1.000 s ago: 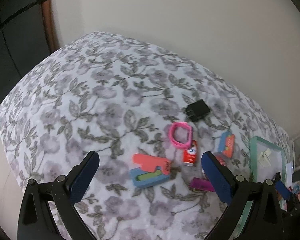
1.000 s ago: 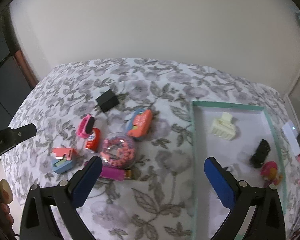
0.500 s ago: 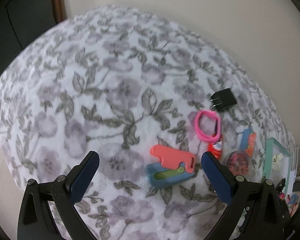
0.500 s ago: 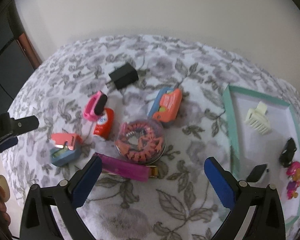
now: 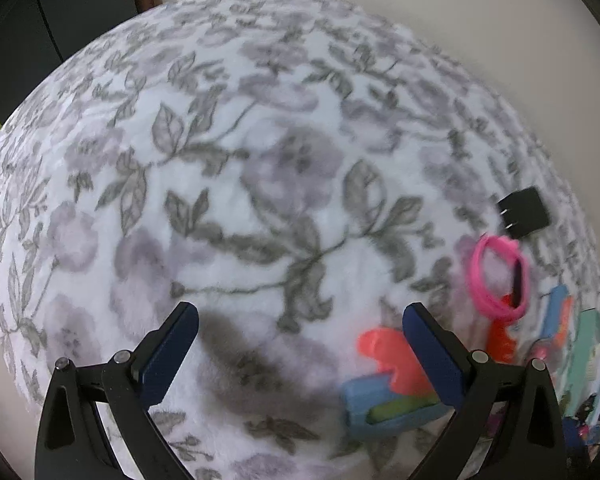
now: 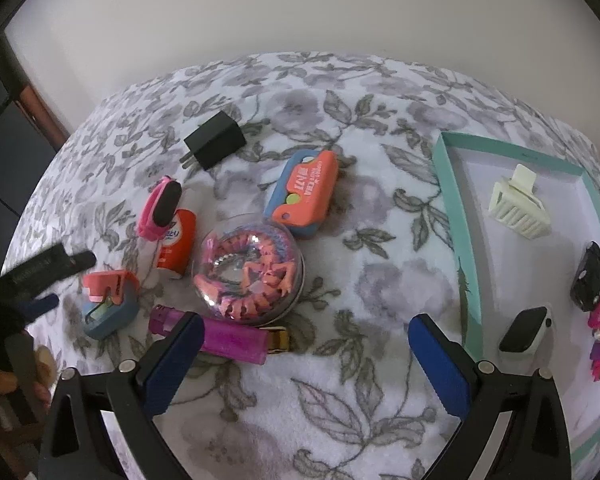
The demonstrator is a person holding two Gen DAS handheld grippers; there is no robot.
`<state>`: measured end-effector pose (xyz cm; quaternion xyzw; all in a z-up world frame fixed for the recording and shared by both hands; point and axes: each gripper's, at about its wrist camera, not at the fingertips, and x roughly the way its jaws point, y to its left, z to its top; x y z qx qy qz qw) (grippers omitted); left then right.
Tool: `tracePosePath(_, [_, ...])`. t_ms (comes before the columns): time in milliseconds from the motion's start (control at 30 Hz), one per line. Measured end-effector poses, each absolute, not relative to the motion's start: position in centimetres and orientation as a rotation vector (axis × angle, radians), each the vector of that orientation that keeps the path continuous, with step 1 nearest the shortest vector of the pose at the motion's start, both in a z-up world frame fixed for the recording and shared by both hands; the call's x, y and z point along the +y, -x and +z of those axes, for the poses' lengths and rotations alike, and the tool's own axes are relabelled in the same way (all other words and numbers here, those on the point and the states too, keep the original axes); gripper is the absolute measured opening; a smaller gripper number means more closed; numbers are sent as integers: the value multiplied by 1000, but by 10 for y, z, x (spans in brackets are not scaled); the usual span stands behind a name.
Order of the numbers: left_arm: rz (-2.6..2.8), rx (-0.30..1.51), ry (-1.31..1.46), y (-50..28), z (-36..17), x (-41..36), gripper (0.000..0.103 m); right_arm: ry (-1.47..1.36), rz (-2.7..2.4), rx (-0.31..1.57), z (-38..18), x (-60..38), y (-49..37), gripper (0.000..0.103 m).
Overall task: Organize rigid objects
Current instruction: 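Move both tools back over the remaining toys, then grasp the pink lighter with the right gripper while the left grasps the pink-blue case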
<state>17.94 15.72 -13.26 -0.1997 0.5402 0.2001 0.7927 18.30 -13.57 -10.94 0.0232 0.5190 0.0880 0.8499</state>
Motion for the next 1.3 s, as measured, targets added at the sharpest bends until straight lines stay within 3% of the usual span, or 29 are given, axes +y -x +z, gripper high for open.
tracePosePath(400, [374, 1322, 339, -157, -135, 133, 102, -67, 180, 1106, -110, -140, -182, 103])
tracePosePath(800, [207, 1281, 326, -156, -100, 102, 102, -7, 242, 1121, -116, -124, -180, 103])
tracePosePath(1000, [141, 1315, 292, -160, -108, 82, 102, 97, 306, 1085, -112, -105, -175, 103])
tracePosePath(1300, [162, 1328, 356, -154, -113, 104, 102, 203, 368, 1057, -116, -81, -172, 82])
